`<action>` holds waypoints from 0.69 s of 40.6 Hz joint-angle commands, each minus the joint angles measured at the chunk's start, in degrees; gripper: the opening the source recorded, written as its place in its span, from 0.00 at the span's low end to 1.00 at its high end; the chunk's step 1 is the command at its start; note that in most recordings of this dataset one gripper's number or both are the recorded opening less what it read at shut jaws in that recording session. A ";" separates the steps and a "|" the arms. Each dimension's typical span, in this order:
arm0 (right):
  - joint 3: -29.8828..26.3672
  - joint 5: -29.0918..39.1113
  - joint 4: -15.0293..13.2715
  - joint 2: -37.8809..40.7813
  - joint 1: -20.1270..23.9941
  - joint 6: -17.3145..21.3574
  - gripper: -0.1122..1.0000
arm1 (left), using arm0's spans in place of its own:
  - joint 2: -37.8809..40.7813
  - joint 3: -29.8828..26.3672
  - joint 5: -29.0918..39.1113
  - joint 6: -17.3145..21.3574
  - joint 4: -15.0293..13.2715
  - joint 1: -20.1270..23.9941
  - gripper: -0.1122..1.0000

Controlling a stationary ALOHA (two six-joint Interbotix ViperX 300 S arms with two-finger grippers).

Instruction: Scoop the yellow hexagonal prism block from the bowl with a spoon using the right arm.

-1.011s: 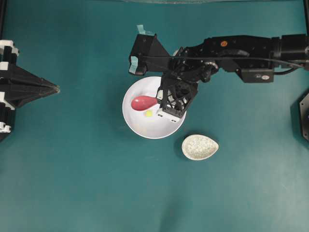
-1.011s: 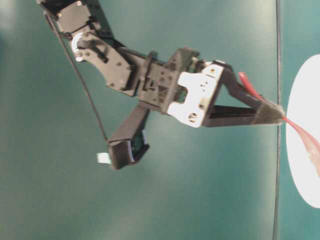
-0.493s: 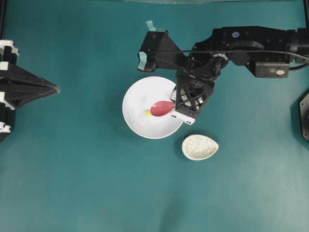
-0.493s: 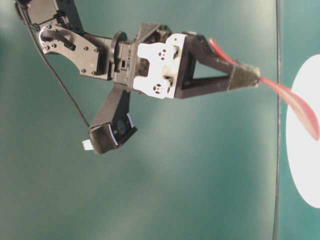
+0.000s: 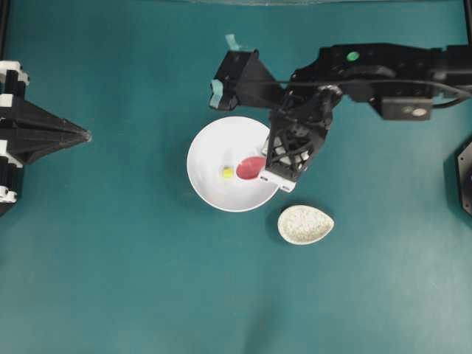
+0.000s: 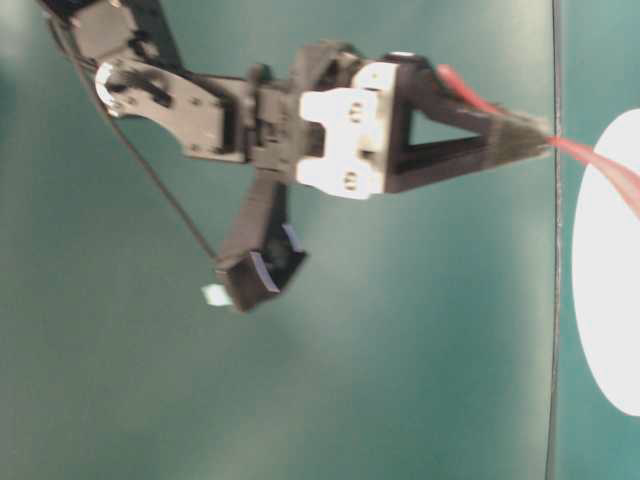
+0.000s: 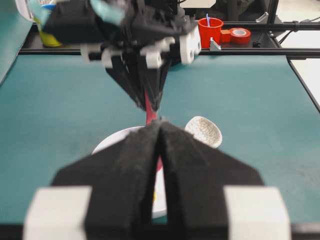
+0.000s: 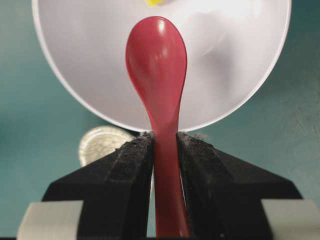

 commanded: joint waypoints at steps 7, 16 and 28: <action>-0.44 -1.58 -0.26 1.23 0.09 0.00 0.32 | 0.18 -1.58 -0.26 -0.09 0.18 -0.09 0.10; -0.44 -3.16 -1.14 2.37 0.09 0.00 0.32 | 0.18 -1.67 -0.26 -0.09 0.18 -0.09 0.10; -0.53 -4.39 -1.14 3.34 0.09 -0.09 0.32 | 0.18 -1.58 -0.26 -0.18 0.18 -0.09 0.10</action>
